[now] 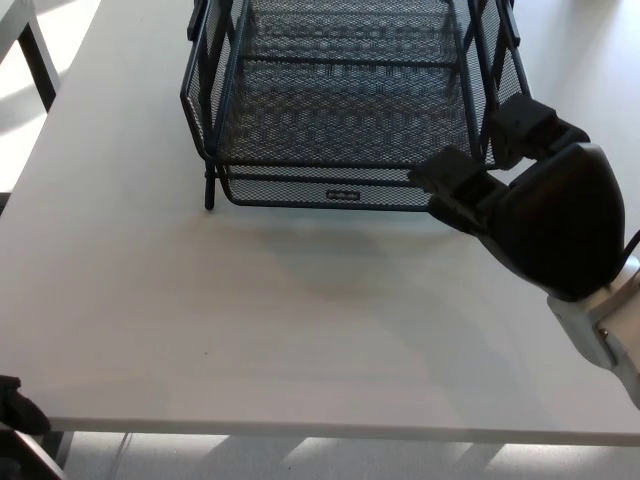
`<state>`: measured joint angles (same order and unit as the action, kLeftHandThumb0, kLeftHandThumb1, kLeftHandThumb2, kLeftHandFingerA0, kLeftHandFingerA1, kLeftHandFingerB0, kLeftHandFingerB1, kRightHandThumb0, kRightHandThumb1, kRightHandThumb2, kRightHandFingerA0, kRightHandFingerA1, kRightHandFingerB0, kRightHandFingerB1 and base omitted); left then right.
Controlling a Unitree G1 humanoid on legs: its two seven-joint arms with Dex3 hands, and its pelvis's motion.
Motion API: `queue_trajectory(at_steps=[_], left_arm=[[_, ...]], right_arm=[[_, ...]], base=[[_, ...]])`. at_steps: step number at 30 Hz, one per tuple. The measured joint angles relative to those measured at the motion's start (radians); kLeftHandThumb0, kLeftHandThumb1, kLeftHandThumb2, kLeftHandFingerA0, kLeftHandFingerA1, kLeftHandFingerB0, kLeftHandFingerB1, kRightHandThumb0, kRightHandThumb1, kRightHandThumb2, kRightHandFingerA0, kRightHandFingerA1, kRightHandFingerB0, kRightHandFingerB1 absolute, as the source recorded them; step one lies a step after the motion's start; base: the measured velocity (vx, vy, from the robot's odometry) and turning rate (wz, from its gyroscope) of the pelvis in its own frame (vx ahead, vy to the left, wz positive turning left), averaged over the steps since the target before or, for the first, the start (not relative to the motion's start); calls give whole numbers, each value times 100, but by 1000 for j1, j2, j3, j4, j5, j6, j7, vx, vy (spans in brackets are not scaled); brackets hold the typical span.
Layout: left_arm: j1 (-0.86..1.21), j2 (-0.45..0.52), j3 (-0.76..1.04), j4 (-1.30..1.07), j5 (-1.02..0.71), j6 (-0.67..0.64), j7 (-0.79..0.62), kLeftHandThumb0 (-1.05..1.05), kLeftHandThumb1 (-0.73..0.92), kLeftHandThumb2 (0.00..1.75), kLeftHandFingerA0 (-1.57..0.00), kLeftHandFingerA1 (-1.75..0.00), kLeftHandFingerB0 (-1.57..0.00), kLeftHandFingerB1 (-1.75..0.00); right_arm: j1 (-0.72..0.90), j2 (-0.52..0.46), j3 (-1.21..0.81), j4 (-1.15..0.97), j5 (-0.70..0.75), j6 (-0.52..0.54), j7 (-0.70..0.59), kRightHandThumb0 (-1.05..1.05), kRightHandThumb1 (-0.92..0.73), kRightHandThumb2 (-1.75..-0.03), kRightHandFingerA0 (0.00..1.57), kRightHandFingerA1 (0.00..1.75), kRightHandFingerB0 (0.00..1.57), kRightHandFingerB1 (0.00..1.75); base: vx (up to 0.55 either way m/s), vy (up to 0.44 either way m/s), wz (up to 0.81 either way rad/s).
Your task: The robot uses its right hand to grab the drawer kept on the middle of the desk and pull it out towards the robot
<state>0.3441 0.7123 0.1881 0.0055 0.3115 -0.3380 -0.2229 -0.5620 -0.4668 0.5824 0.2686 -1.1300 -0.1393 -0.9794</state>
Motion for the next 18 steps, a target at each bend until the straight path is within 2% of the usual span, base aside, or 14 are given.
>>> queue_trajectory(at_steps=[6, 7, 8, 9, 10, 11, 12, 13, 14, 15, 16, 17, 18], left_arm=[[11, 0, 1, -6, 0, -3, -1, -31, 55, 56, -79, -86, -80, -59], [13, 0, 1, -9, 0, -3, -1, -31, 56, 56, -78, -85, -80, -59], [13, 0, 1, -9, 0, -3, -1, -30, 55, 56, -80, -86, -80, -59], [14, 0, 1, -10, 0, -3, -1, -31, 55, 56, -79, -86, -80, -59], [15, 0, 1, -10, 0, -3, -1, -31, 55, 56, -79, -86, -80, -59], [15, 0, 1, -10, 0, -3, -1, -31, 55, 56, -81, -86, -80, -58], [15, 0, 1, -8, 0, -3, -1, -30, 54, 56, -81, -86, -81, -59], [15, 0, 1, -7, 0, -3, -1, -30, 54, 56, -81, -86, -81, -59], [15, 0, 1, -6, 0, -3, -1, -31, 55, 56, -80, -86, -80, -58], [15, 0, 1, -6, 0, -3, -1, -32, 56, 56, -78, -83, -80, -57], [16, 0, 1, -6, 0, -3, -1, -32, 56, 57, -79, -82, -80, -56], [16, 0, 1, -6, 0, -3, -1, -32, 56, 56, -77, -82, -80, -56], [17, 0, 1, -6, 0, -3, -1, -32, 56, 56, -77, -82, -80, -56]], right_arm=[[10, 15, -5, 2, -7, -9, -4, -45, -53, -56, 97, 148, 96, 68], [10, 18, -6, 3, -7, -10, -6, -44, -52, -56, 97, 144, 94, 68], [10, 20, -6, 4, -8, -14, -8, -40, -56, -59, 93, 131, 84, 56], [10, 21, -8, 4, -7, -18, -9, -43, -62, -60, 80, 122, 70, 48], [10, 21, -10, 2, -7, -23, -8, -43, -62, -60, 80, 122, 70, 48], [12, 20, -18, -7, -6, -25, 0, -44, -63, -59, 71, 95, 54, 41], [17, 19, -27, -22, -2, -27, 14, -54, -50, -89, 60, 78, 33, 52], [20, 17, -30, -31, -1, -27, 22, -54, -50, -89, 60, 78, 33, 52], [26, 15, -38, -51, 2, -27, 42, -68, -48, -84, 39, 64, 15, 46], [31, 13, -44, -63, 3, -27, 52, -77, -47, -84, 17, 57, 4, 42], [44, 9, -53, -87, 5, -26, 70, -75, -60, -58, 12, 53, 3, 35], [51, 7, -58, -103, 6, -25, 80, -81, -49, -71, 4, 47, 0, 24], [62, 3, -69, -129, 6, -23, 97, -81, -49, -71, 4, 47, 0, 24]], base=[[0, 0, 0], [0, 0, 0], [0, 0, 0], [0, 0, 0], [0, 0, 0], [0, 0, 0], [0, 0, 0], [0, 0, 0], [0, 0, 0], [0, 0, 0], [0, 0, 0], [0, 0, 0], [0, 0, 0]])
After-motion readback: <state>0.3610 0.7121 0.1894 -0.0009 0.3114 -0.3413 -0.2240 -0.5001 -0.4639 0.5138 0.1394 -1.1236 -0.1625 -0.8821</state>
